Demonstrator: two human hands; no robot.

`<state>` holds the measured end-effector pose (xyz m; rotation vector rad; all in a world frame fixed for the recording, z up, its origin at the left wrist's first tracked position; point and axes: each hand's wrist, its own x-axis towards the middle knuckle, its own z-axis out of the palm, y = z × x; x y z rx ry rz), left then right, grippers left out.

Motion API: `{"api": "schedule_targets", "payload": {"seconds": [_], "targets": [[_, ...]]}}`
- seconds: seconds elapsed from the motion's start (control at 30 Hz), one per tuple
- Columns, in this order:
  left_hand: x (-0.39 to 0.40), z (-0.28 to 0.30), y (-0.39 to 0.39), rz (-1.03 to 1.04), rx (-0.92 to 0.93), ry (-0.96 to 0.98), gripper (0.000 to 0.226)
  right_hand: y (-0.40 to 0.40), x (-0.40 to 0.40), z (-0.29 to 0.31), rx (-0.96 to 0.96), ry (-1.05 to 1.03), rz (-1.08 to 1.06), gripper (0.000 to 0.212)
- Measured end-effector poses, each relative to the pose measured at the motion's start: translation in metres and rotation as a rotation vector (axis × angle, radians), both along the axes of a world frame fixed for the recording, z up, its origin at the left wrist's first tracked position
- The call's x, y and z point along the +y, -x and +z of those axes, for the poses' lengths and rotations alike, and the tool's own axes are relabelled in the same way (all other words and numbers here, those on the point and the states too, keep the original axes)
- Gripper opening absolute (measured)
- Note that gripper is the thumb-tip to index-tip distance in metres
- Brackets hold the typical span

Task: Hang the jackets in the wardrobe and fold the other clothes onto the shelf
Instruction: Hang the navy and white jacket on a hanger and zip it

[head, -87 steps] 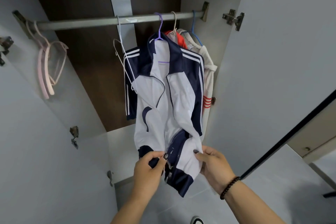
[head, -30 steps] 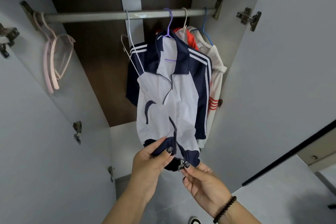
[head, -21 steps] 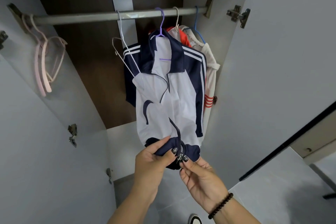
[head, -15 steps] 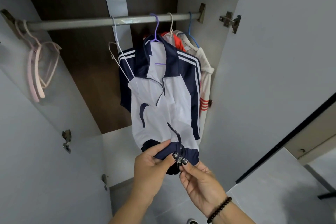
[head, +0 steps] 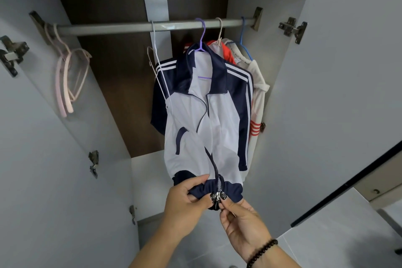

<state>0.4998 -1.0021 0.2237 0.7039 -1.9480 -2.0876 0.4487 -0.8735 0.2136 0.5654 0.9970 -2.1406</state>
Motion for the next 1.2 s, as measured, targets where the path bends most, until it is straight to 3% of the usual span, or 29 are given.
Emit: {"api": "schedule_targets", "payload": {"seconds": [0.1, 0.27, 0.63, 1.0, 1.2], "targets": [[0.001, -0.002, -0.003, 0.013, -0.007, -0.021, 0.045, -0.003, -0.004, -0.001, 0.0, 0.011, -0.017, 0.014], [0.003, -0.005, -0.006, 0.012, -0.018, -0.032, 0.044, -0.011, -0.009, -0.002, -0.033, 0.016, -0.061, 0.022], [-0.003, -0.005, -0.018, 0.014, -0.043, -0.046, 0.045, -0.02, -0.019, -0.004, -0.021, 0.024, -0.065, 0.015], [-0.03, 0.003, -0.017, -0.036, -0.038, -0.055, 0.038, -0.009, -0.014, 0.002, -0.031, 0.016, 0.178, 0.006], [-0.027, 0.001, -0.02, 0.006, -0.065, -0.086, 0.036, -0.019, -0.022, 0.0, 0.01, 0.023, 0.111, 0.012]]}}
